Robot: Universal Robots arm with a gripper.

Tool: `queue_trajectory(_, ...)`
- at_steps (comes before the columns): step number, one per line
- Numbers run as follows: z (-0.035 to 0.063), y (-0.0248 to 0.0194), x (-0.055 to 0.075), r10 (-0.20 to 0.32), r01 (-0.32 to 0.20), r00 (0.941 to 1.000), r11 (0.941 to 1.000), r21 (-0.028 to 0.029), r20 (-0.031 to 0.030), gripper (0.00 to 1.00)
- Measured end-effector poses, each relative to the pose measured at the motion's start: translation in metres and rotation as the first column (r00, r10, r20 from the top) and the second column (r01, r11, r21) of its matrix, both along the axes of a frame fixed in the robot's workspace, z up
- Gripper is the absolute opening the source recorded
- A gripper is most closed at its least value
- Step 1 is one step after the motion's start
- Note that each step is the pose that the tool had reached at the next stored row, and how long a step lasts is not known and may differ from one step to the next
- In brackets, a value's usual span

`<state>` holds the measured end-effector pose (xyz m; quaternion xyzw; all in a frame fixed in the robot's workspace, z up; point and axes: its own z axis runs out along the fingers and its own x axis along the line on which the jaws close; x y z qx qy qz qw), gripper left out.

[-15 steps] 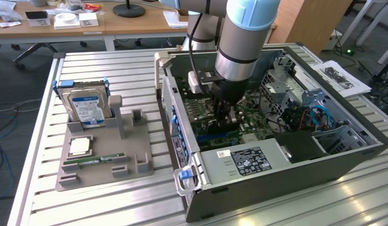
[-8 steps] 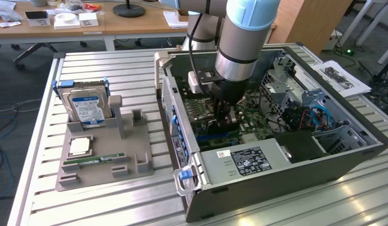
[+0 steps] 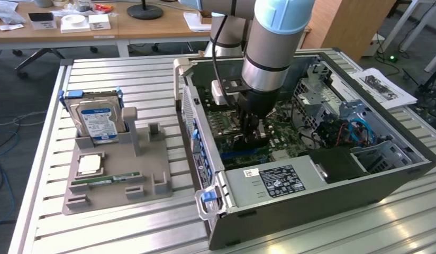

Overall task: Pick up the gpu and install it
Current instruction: 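Insert the gpu into the slot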

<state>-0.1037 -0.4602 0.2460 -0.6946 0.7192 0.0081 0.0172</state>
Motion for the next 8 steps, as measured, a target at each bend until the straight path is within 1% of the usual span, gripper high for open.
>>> queue_trajectory(8,0.0007,0.0001,0.0,0.0,0.0,1.0,1.0,0.0007,0.0004,0.27)
